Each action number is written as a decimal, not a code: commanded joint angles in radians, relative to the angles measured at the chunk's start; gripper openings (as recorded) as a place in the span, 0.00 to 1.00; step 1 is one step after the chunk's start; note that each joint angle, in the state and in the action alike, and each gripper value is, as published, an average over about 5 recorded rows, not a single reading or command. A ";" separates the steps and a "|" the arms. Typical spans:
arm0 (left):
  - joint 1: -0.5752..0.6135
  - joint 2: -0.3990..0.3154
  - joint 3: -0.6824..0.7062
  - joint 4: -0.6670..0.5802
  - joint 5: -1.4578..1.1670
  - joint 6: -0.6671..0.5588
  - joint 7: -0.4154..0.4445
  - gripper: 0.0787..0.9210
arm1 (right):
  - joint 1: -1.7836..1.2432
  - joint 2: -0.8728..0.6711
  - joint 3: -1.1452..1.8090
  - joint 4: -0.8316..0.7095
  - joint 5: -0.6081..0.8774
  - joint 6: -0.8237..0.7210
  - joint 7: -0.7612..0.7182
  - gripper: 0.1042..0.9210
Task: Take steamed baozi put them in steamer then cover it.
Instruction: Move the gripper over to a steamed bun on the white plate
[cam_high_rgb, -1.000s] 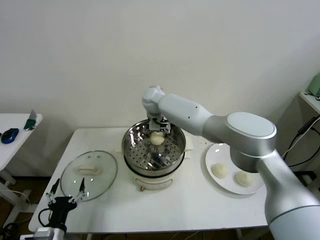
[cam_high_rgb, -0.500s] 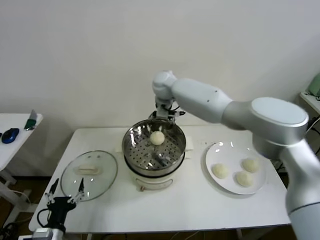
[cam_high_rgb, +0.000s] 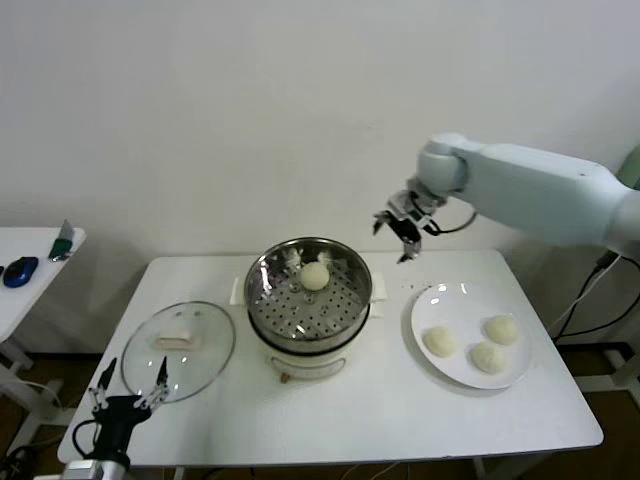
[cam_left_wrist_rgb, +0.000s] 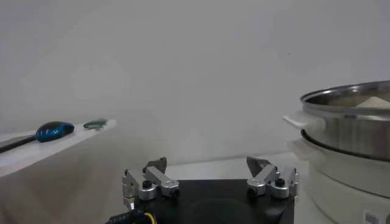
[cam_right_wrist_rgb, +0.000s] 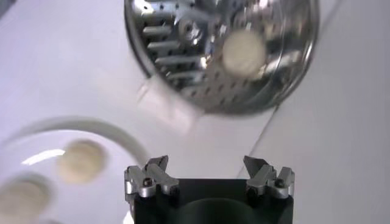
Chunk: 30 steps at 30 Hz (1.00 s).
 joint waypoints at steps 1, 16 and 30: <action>0.003 0.000 -0.001 -0.010 -0.006 0.002 0.000 0.88 | -0.197 -0.285 0.012 0.091 0.062 -0.256 -0.001 0.88; 0.019 -0.005 -0.020 -0.006 -0.015 -0.001 0.000 0.88 | -0.380 -0.134 0.108 -0.097 0.000 -0.207 -0.002 0.88; 0.026 -0.006 -0.031 0.006 -0.023 -0.006 -0.002 0.88 | -0.418 -0.067 0.119 -0.191 -0.002 -0.186 -0.010 0.88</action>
